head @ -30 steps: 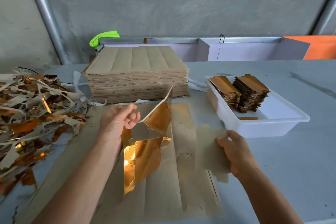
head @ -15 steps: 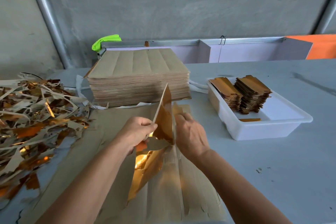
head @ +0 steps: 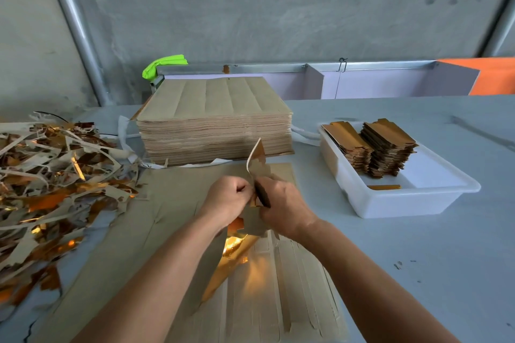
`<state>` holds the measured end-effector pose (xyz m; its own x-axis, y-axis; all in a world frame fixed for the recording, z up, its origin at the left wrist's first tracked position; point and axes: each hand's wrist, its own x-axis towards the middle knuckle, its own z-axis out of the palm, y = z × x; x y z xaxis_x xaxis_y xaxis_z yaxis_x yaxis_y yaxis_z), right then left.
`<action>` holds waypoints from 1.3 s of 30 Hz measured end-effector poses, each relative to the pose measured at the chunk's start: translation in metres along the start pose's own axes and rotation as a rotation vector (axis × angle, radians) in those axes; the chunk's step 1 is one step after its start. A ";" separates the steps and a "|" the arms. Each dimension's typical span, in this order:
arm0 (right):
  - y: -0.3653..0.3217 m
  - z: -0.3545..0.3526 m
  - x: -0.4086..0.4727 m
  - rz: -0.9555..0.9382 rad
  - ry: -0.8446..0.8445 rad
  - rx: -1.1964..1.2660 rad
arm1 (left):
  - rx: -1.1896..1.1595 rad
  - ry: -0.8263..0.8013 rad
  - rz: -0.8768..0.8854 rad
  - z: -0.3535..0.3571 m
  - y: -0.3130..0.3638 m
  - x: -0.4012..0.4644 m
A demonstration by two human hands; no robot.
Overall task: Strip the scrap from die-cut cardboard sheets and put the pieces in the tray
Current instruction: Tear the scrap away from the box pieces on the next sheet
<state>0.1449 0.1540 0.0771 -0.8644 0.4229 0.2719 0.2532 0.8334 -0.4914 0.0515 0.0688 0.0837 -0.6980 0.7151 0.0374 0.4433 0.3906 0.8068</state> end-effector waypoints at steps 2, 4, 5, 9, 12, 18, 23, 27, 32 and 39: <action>0.005 0.001 -0.003 -0.009 0.030 0.008 | -0.010 -0.004 -0.004 -0.001 -0.001 0.002; 0.010 0.000 -0.006 0.004 0.075 0.004 | -0.014 -0.006 -0.012 -0.003 -0.002 0.003; 0.013 0.000 -0.007 0.025 0.103 0.018 | -0.016 -0.013 -0.013 -0.004 -0.002 0.003; 0.025 -0.005 -0.005 0.283 0.165 0.222 | -0.073 -0.052 0.005 -0.007 -0.005 -0.001; 0.028 -0.006 -0.002 0.427 0.140 0.392 | -0.058 -0.109 0.028 -0.004 -0.006 -0.004; 0.026 -0.003 -0.003 0.345 0.145 0.353 | -0.161 0.092 -0.084 0.004 0.000 0.005; 0.024 0.008 -0.009 0.336 0.170 0.387 | 0.052 -0.044 -0.105 0.011 0.001 0.011; 0.042 -0.001 -0.014 0.721 0.250 0.934 | 0.176 -0.252 0.030 0.023 -0.010 0.001; 0.056 -0.003 -0.021 0.874 0.225 1.411 | 0.139 -0.027 0.094 0.041 -0.011 0.003; 0.068 0.000 -0.026 0.788 0.243 1.506 | 0.115 0.052 0.029 0.045 -0.017 0.007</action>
<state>0.1842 0.1995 0.0363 -0.6245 0.6938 -0.3588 -0.1704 -0.5693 -0.8043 0.0643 0.0931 0.0435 -0.7109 0.6972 0.0926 0.5230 0.4360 0.7324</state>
